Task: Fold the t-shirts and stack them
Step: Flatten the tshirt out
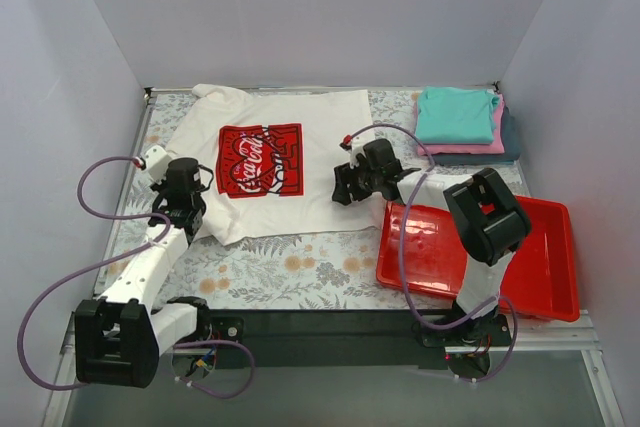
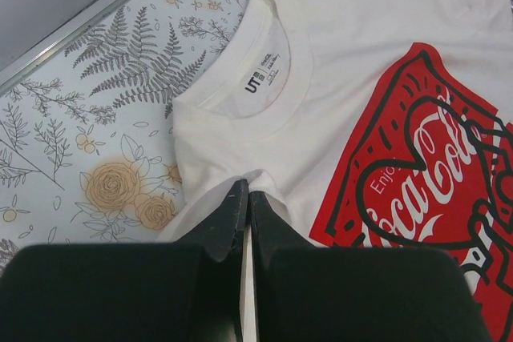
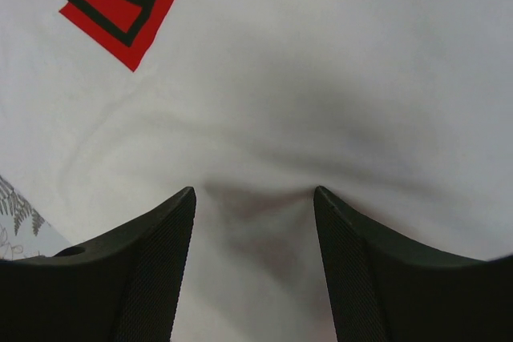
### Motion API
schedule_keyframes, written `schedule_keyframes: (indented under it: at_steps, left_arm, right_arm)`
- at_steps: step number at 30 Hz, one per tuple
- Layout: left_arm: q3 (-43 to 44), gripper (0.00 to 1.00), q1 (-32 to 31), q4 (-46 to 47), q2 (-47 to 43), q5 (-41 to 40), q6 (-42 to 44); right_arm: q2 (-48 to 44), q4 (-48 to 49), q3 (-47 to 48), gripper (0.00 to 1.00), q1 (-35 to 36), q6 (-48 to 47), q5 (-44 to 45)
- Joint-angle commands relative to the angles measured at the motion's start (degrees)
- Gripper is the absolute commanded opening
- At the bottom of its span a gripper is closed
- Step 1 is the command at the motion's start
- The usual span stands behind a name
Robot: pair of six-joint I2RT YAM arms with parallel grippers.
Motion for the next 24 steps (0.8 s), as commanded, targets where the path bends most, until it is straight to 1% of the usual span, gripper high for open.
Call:
schedule_keyframes:
  at_steps: [1, 2, 5, 9, 10, 11, 12, 14, 15, 16, 17, 18, 19, 21, 22, 23, 24]
  left_arm:
    - [0.6, 0.0, 1.7, 4.9, 0.1, 1.5, 2.7]
    - [0.7, 0.0, 2.6, 5.2, 0.2, 1.8, 2.7]
    - [0.6, 0.0, 4.7, 6.7, 0.8, 3.8, 3.0]
    - [0.0, 0.0, 7.1, 9.6, 3.1, 6.8, 3.7]
    - [0.2, 0.02, 7.2, 9.4, 3.8, 6.9, 3.9]
    - [1.0, 0.09, 7.1, 9.0, 4.4, 7.2, 3.8]
    - [1.3, 0.34, 7.1, 8.4, 4.6, 7.5, 3.6]
    - [1.3, 0.54, 6.6, 8.4, 3.4, 8.3, 3.3]
    - [1.1, 0.64, 6.2, 8.5, 1.4, 7.8, 3.3]
    - [0.9, 0.8, 4.9, 8.6, 0.2, 7.2, 3.7]
    - [0.7, 0.81, 1.4, 8.7, -1.7, 6.4, 4.6]
    - [0.6, 0.82, -0.7, 8.9, -2.6, 4.9, 5.2]
    - [0.4, 0.82, -5.8, 8.9, -3.3, 2.5, 5.7]
    - [0.0, 0.82, -11.5, 8.7, -3.9, 0.2, 6.8]
    - [0.2, 0.82, -16.6, 5.4, -3.6, -2.4, 5.9]
    - [0.5, 0.82, -19.0, 3.2, -2.1, -3.7, 4.7]
    - [1.4, 0.81, -20.8, -2.8, -1.1, -4.8, 0.4]
  right_arm:
    - [4.1, -2.9, 4.9, 0.55, 1.9, 0.2, 2.6]
    - [6.0, -4.3, 7.0, 0.55, 2.3, -0.1, 2.8]
    - [8.9, -5.5, 9.7, 0.55, 3.7, -0.2, 3.3]
    - [9.9, -6.6, 12.7, 0.55, 4.7, 0.0, 3.8]
    - [9.8, -6.7, 12.8, 0.55, 4.8, 0.0, 3.9]
    - [9.2, -6.7, 12.7, 0.55, 4.8, -0.1, 3.8]
    - [8.7, -6.7, 12.6, 0.55, 4.8, -0.4, 3.7]
    - [6.7, -6.7, 11.6, 0.55, 4.8, -1.0, 3.7]
    - [5.9, -6.6, 11.2, 0.55, 4.8, -1.1, 3.7]
    - [5.1, -6.6, 10.7, 0.55, 4.8, -1.2, 3.6]
    - [3.3, -6.5, 9.7, 0.55, 4.8, -1.2, 3.6]
    - [2.4, -6.3, 8.9, 0.55, 4.8, -1.3, 3.5]
    - [1.4, -6.0, 8.2, 0.55, 4.8, -1.3, 3.5]
    - [-1.4, -5.6, 6.0, 0.55, 4.8, -1.3, 4.0]
    - [-2.3, -5.6, 5.4, 0.55, 4.8, -1.5, 4.6]
    - [-4.2, -5.5, 3.7, 0.55, 4.8, -1.6, 5.0]
    - [-5.2, -5.2, 2.9, 0.55, 4.8, -1.6, 5.1]
